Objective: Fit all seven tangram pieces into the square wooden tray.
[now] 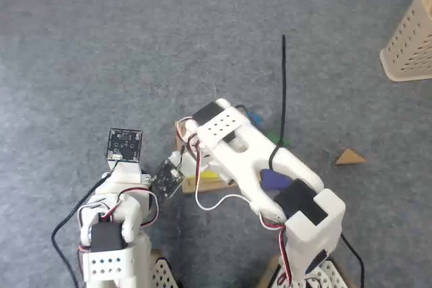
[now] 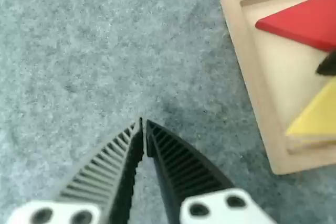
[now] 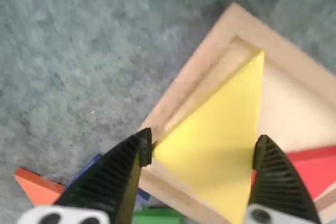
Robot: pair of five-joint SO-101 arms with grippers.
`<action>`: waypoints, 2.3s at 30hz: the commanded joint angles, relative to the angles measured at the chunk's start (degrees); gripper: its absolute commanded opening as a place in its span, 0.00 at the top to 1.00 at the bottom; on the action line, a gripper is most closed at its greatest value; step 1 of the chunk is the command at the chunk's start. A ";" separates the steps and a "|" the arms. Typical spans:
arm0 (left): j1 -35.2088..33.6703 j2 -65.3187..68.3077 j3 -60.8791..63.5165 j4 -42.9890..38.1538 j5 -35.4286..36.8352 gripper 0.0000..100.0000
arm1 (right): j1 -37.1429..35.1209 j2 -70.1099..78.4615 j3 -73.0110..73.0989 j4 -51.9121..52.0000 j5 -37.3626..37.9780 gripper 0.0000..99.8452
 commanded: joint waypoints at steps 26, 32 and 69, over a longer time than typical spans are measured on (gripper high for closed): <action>0.09 -1.05 -0.40 0.35 -0.26 0.99 | 2.07 -1.27 -3.52 -5.32 -4.92 0.69; 0.09 -1.05 -0.40 0.35 -0.26 0.99 | 2.15 -1.27 -3.52 -5.14 -5.01 0.64; 0.09 -1.05 -0.40 0.35 -0.26 0.99 | 20.00 -53.76 39.21 -26.15 -64.70 0.99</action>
